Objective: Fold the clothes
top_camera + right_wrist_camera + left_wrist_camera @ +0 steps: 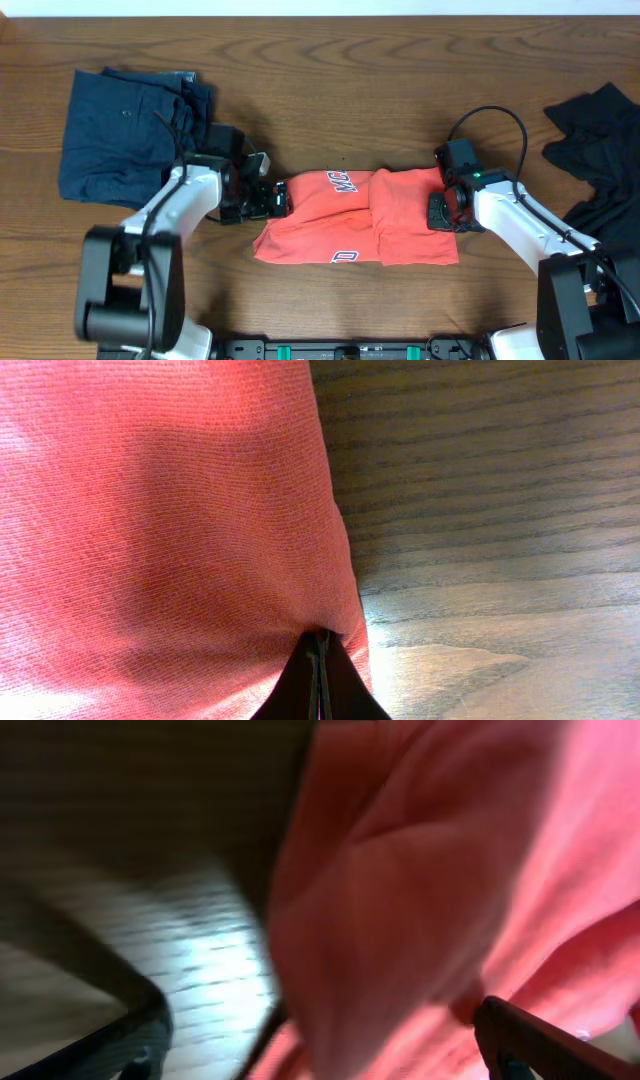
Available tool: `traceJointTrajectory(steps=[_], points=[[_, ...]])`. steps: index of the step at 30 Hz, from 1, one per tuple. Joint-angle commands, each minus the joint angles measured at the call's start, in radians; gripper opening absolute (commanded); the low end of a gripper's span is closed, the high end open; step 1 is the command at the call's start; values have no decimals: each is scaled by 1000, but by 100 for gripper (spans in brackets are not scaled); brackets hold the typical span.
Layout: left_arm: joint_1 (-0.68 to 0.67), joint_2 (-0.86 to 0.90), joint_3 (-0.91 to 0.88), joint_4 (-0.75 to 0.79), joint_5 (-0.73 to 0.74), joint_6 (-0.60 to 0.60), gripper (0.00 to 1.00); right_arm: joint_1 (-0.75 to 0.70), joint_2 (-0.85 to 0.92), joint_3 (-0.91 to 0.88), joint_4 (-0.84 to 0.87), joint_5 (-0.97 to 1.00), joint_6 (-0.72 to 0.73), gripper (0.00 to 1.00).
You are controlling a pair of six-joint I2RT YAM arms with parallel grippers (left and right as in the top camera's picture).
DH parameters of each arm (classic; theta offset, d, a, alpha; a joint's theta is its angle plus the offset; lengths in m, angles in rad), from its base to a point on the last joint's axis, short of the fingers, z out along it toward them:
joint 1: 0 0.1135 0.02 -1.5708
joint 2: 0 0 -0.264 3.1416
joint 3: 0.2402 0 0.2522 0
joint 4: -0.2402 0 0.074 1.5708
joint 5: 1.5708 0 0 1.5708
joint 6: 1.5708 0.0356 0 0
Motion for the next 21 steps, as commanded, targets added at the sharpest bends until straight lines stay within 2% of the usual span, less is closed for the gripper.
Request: traceJointTrajectory(steps=[1, 7, 10, 15, 17, 19, 21], points=[[1, 95, -17, 28, 119, -3, 98, -13, 10, -23, -1, 40, -13, 1], [-1, 188, -17, 32, 135, 1, 100, -13, 10, -23, 2, 40, -13, 1], [-20, 194, -17, 7, 141, 15, 92, -13, 10, -23, 6, 40, -13, 1], [-92, 195, -24, -35, 153, 28, 88, -13, 10, -23, 6, 40, -13, 1], [-114, 195, -24, -27, 147, 27, 81, -13, 10, -23, 6, 40, -12, 1], [-130, 195, -24, -23, 148, 27, 68, -13, 10, -23, 6, 40, -13, 1], [-136, 195, -24, -23, 148, 27, 45, -13, 10, -23, 6, 40, -13, 1]])
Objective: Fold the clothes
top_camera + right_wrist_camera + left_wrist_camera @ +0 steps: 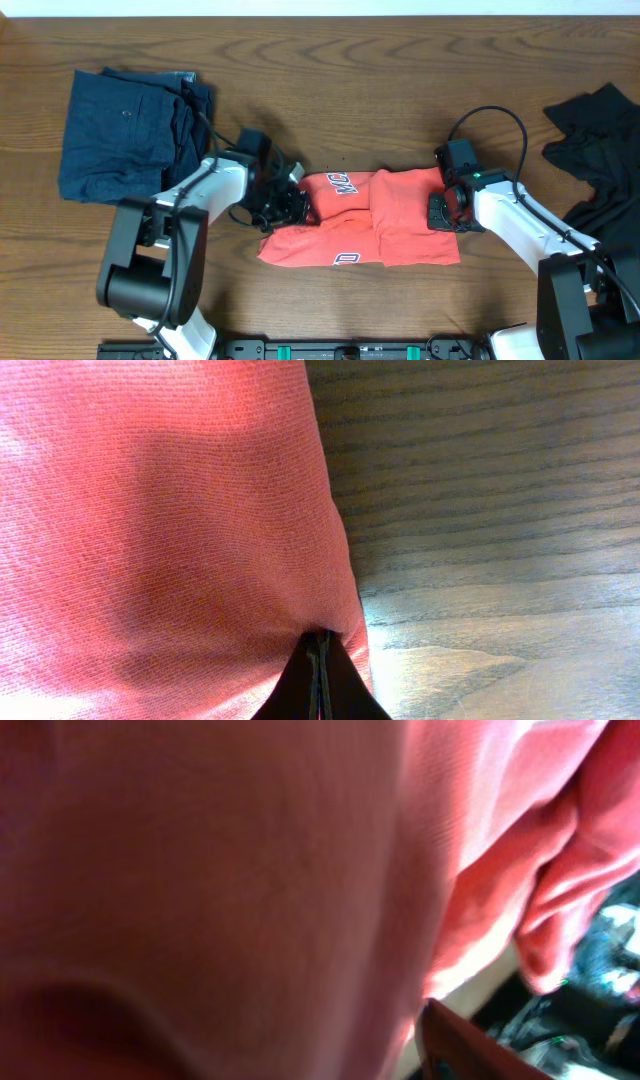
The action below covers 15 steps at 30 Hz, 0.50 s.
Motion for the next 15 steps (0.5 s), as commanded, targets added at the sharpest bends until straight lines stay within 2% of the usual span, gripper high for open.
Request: traceJointTrajectory(steps=[1, 3, 4, 9, 15], points=[[-18, 67, -54, -3, -112, 11, 32, -13, 10, -22, 2, 35, -12, 1], [-11, 64, -51, -9, -113, 11, 9, -13, 10, -22, 2, 35, -12, 1], [-4, 62, -46, -22, -113, 11, 6, -13, 10, -22, 1, 35, -12, 1], [41, 39, 35, -171, -122, 12, 6, -13, 5, -16, -18, 35, -13, 1], [60, -50, 241, -486, -253, 50, 6, -13, -39, -9, -40, -13, -59, 1]])
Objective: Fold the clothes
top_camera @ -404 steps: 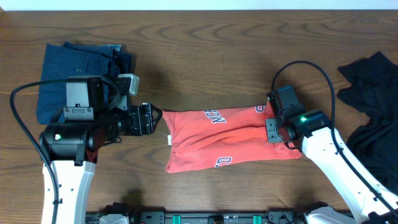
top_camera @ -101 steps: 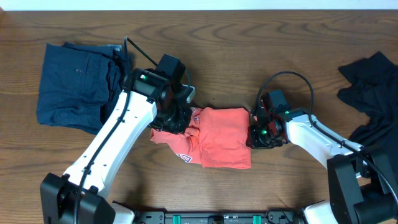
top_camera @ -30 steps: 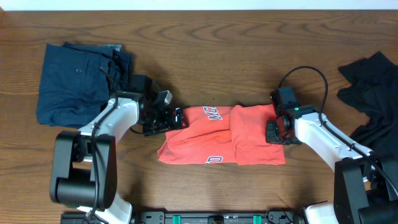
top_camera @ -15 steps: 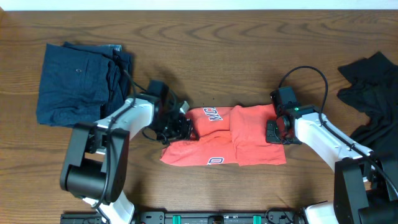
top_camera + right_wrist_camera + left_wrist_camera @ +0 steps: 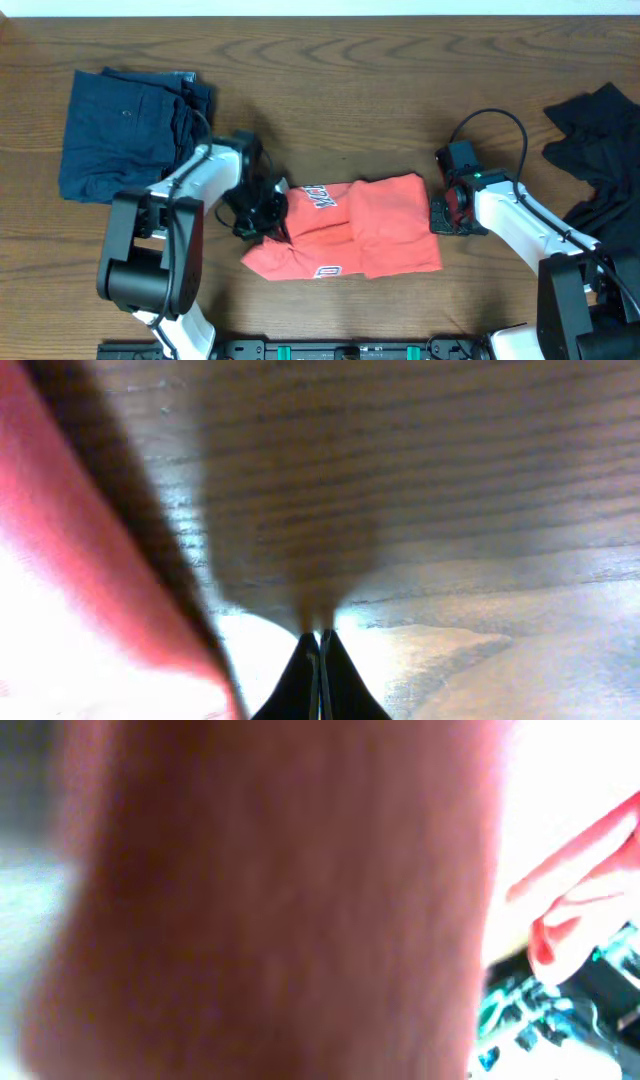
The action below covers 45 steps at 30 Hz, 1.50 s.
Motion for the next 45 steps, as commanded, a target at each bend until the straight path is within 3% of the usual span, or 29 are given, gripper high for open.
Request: traceJointTrajectory(steps=[1, 7, 14, 18, 22, 24, 27, 37, 43, 45], points=[[-3, -86, 134, -88, -96, 30, 6, -9, -46, -6, -2, -40, -64, 1], [-108, -184, 254, -108, -95, 23, 6, -9, -76, -6, -2, -82, -82, 1], [-319, -185, 258, 7, -101, -29, 6, -9, -75, -6, -2, -82, -82, 1], [-425, -166, 258, 102, -195, -105, 7, -9, -75, -6, -2, -82, -82, 1], [-492, -134, 258, 179, -204, -142, 12, -9, -75, -6, -2, -82, -82, 1], [-517, -114, 258, 199, -204, -146, 23, -9, -75, -6, -1, -82, -82, 1], [-547, -80, 258, 225, -203, -182, 27, -9, -75, -6, -1, -82, -82, 1], [-616, -50, 258, 288, -204, -249, 26, -10, -75, -6, -2, -81, -43, 2], [-618, -50, 258, 288, -204, -249, 6, -10, -67, -8, 49, -159, -19, 1], [-618, -50, 258, 293, -204, -253, 6, -12, -66, -8, 67, -138, 12, 1]])
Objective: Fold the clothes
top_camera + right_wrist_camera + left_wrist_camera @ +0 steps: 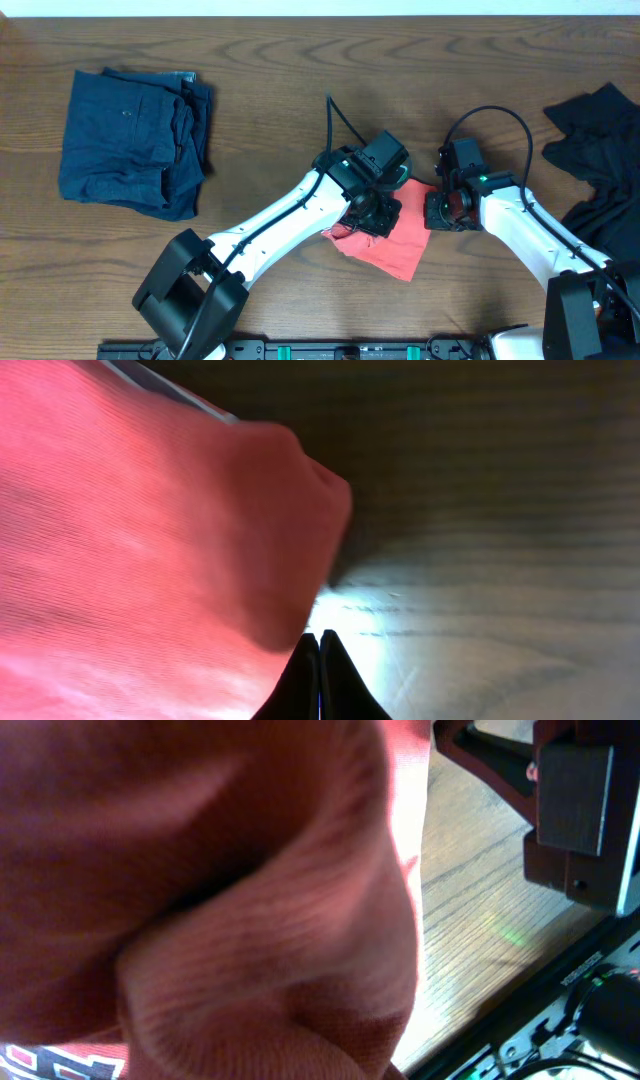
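Note:
The red shirt (392, 248) lies bunched into a small slanted patch at the table's middle right, mostly hidden under my left wrist. My left gripper (375, 208) sits on top of it. In the left wrist view red fabric (250, 920) fills the frame and hides the fingers, so the cloth appears gripped. My right gripper (437, 212) rests at the shirt's right edge. Its fingers (318, 638) are shut on the bare wood, with the red cloth (130, 540) just to their left.
Folded navy trousers (130, 125) lie at the back left. A crumpled black garment (595, 135) sits at the right edge. The right arm's cable (490, 115) loops above its wrist. The two wrists are close together.
My left gripper was at the shirt's left edge and is now far to the right, beside the right gripper. The shirt was spread wide and is now bunched small beneath it.
First my left gripper was open at the spread shirt's left edge, with the right one shut at its right edge. Then the left was in the cloth. Then the shirt sat lower and further left, clear of the right fingers. Now it is gathered at the right.

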Available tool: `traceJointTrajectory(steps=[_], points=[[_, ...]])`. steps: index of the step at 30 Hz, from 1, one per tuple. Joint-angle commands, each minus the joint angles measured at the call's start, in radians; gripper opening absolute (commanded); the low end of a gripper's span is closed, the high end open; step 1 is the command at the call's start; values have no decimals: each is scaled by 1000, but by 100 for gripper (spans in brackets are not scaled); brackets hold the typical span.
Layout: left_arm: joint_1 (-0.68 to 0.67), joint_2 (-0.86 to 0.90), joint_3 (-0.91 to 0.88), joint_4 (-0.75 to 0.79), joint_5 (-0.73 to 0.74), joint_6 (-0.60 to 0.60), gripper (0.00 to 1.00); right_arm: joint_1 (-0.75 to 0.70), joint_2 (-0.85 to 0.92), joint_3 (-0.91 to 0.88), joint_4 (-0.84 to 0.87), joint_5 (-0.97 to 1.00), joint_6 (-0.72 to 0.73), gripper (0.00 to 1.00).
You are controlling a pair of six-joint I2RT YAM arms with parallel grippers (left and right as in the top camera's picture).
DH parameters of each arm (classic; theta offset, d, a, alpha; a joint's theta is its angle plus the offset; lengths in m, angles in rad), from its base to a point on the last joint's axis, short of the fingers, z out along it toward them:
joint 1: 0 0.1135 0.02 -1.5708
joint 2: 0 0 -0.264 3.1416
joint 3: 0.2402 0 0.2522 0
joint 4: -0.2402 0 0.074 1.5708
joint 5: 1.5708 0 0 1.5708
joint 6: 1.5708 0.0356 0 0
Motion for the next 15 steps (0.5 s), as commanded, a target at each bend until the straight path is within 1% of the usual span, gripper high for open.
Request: traceJointTrajectory(steps=[1, 5, 6, 7, 8, 10, 11, 14, 15], points=[[-3, 7, 8, 9, 0, -10, 6, -14, -4, -5, 27, -5, 60, 1], [-3, 7, 8, 43, 0, -49, 6, -17, 5, -5, 75, -6, 77, 1], [-3, 7, 8, 48, 0, -63, 10, -17, 12, -5, 75, -7, 90, 1], [-4, 7, 8, 50, 1, -71, 16, -17, 18, -5, 73, -8, 92, 1], [-5, 7, 8, 55, 6, -75, 17, -17, 28, -5, 73, -15, 91, 1], [-12, 8, 8, 81, 22, -100, 26, -16, 60, -5, 76, -30, 92, 1], [-19, 8, 8, 94, 22, -112, 28, -16, 73, -5, 77, -29, 92, 1], [-48, 10, 8, 143, 22, -114, 30, -17, 123, -5, 77, -29, 92, 1], [-60, 10, 8, 156, 22, -114, 34, -17, 136, -5, 76, -29, 91, 1]])
